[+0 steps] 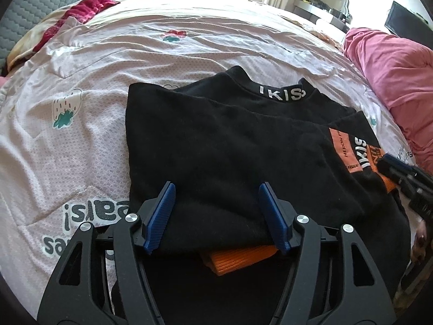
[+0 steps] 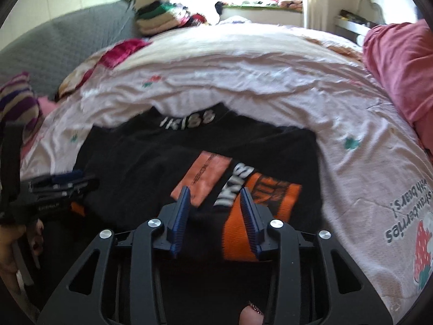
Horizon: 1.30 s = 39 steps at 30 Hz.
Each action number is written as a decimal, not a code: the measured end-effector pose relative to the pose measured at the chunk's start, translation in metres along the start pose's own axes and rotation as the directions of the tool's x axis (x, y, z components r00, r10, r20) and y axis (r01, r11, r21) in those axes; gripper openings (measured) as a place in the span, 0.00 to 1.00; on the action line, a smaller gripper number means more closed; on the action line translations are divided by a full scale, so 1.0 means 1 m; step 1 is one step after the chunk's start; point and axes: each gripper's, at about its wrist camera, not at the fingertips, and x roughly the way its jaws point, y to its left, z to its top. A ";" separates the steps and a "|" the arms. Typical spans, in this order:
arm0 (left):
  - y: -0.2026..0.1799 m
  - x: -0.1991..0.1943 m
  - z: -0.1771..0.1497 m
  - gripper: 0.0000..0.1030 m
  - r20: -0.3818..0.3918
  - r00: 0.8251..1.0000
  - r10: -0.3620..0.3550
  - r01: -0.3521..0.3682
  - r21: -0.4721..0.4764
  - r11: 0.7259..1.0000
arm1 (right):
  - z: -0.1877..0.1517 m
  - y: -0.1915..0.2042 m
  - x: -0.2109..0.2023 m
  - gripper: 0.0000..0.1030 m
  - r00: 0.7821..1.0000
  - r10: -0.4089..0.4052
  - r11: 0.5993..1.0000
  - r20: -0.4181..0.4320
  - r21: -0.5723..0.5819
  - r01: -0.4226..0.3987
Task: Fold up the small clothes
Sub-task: 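Move both grippers along the shirt body to the sweatshirt hem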
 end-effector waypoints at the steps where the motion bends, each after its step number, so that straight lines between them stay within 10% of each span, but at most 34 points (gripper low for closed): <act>1: 0.000 0.000 0.000 0.55 -0.002 1.000 -0.002 0.002 0.000 1.000 | -0.003 0.001 0.005 0.36 1.000 -0.017 1.000 -0.025 -0.005 0.017; 24: 0.000 -0.010 -0.005 0.61 -0.007 1.000 -0.020 0.020 -0.003 1.000 | -0.021 -0.018 -0.004 0.46 1.000 0.013 0.994 -0.025 0.113 -0.011; 39: -0.005 -0.024 -0.005 0.76 0.002 1.000 -0.010 0.010 0.006 1.000 | -0.019 -0.021 -0.024 0.84 0.999 0.031 0.986 0.023 0.166 -0.035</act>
